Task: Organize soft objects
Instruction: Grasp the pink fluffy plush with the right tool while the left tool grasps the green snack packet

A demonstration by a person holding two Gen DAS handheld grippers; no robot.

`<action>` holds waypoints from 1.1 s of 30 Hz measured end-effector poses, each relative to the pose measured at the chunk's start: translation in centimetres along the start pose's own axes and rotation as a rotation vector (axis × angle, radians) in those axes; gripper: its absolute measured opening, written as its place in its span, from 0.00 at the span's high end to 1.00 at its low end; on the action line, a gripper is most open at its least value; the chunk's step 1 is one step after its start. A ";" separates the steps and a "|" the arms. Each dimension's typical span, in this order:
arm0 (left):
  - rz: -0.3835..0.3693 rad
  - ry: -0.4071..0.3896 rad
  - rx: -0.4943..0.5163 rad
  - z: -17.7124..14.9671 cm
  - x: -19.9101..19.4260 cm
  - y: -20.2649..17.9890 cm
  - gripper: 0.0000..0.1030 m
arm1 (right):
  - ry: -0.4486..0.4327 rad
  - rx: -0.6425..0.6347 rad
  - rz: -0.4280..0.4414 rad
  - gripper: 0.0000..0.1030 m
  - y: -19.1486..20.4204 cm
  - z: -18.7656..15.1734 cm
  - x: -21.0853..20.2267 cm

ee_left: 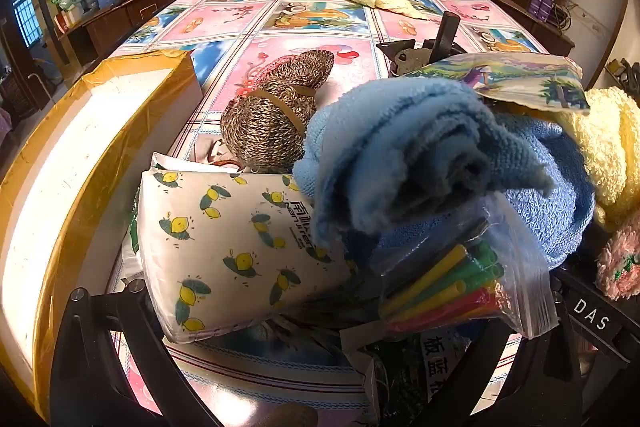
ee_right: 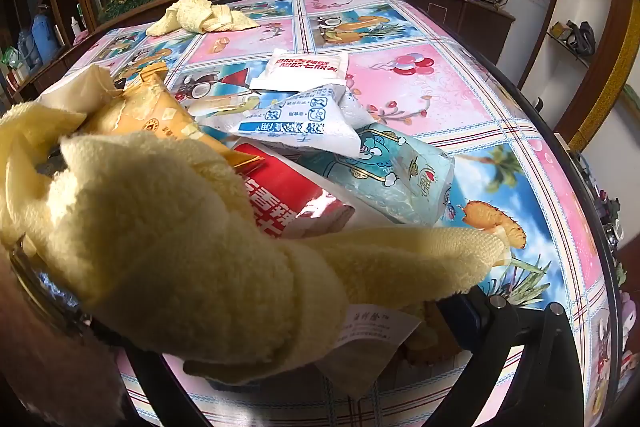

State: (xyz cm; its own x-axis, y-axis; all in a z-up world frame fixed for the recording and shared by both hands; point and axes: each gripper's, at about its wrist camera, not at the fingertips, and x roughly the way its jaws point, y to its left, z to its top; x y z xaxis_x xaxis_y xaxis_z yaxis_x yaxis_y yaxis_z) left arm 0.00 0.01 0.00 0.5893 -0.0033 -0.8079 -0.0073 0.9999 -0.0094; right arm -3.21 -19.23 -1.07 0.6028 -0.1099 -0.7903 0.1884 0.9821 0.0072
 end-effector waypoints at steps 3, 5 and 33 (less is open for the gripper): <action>0.003 0.000 0.001 0.0 0.0 0.0 0.00 | 0.002 0.002 0.002 0.00 0.0 0.0 0.0; 0.009 0.000 -0.008 0.0 -0.1 0.0 0.00 | 0.002 0.001 0.002 0.00 0.0 0.0 0.0; -0.223 -0.061 0.061 -1.4 -8.4 3.4 0.11 | 0.106 -0.141 0.095 0.00 -0.3 -0.9 -1.2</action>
State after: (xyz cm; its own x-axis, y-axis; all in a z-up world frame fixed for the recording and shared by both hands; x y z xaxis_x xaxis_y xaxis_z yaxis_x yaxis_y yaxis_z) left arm -6.10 3.38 5.94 0.6184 -0.2250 -0.7530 0.1761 0.9735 -0.1462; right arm -4.69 -19.27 -0.72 0.5259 -0.0063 -0.8505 0.0200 0.9998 0.0050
